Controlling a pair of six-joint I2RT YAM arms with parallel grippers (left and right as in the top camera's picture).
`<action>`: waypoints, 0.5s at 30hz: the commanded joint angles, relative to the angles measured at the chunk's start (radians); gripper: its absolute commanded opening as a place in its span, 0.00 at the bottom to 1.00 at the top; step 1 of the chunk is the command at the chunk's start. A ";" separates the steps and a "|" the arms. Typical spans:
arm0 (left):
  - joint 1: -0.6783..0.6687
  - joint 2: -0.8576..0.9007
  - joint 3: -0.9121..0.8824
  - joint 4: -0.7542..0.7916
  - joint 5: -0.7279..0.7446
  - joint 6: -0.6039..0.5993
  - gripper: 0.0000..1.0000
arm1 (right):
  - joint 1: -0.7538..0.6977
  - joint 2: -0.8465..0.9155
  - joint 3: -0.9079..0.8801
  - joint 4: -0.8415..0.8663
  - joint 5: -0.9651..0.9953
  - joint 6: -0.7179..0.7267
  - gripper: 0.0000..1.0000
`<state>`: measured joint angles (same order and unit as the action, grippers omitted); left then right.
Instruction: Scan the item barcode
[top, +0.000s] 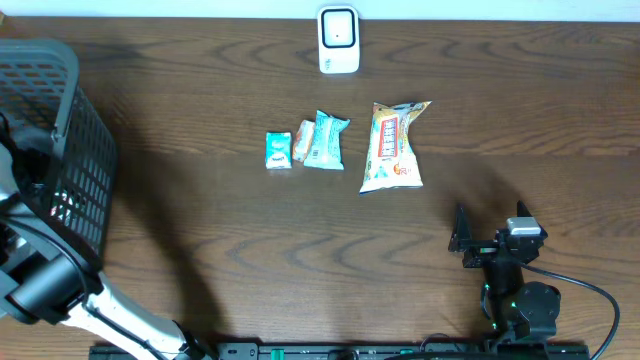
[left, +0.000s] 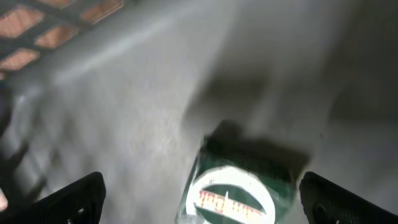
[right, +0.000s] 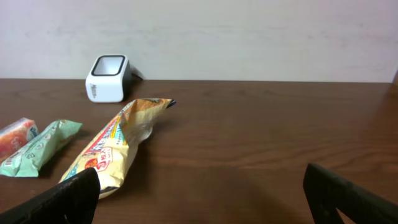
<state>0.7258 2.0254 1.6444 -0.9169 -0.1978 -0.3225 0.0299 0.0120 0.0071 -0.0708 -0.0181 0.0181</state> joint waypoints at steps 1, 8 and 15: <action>0.003 -0.007 -0.005 -0.059 0.157 -0.046 0.98 | 0.005 -0.003 -0.002 -0.005 0.005 0.011 0.99; 0.004 -0.006 -0.006 -0.101 0.212 -0.046 0.98 | 0.005 -0.003 -0.002 -0.005 0.005 0.011 0.99; 0.004 -0.006 -0.070 -0.063 0.106 -0.046 0.98 | 0.005 -0.003 -0.002 -0.005 0.005 0.011 0.99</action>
<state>0.7258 2.0220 1.6188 -0.9932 -0.0185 -0.3634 0.0299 0.0120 0.0071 -0.0711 -0.0181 0.0181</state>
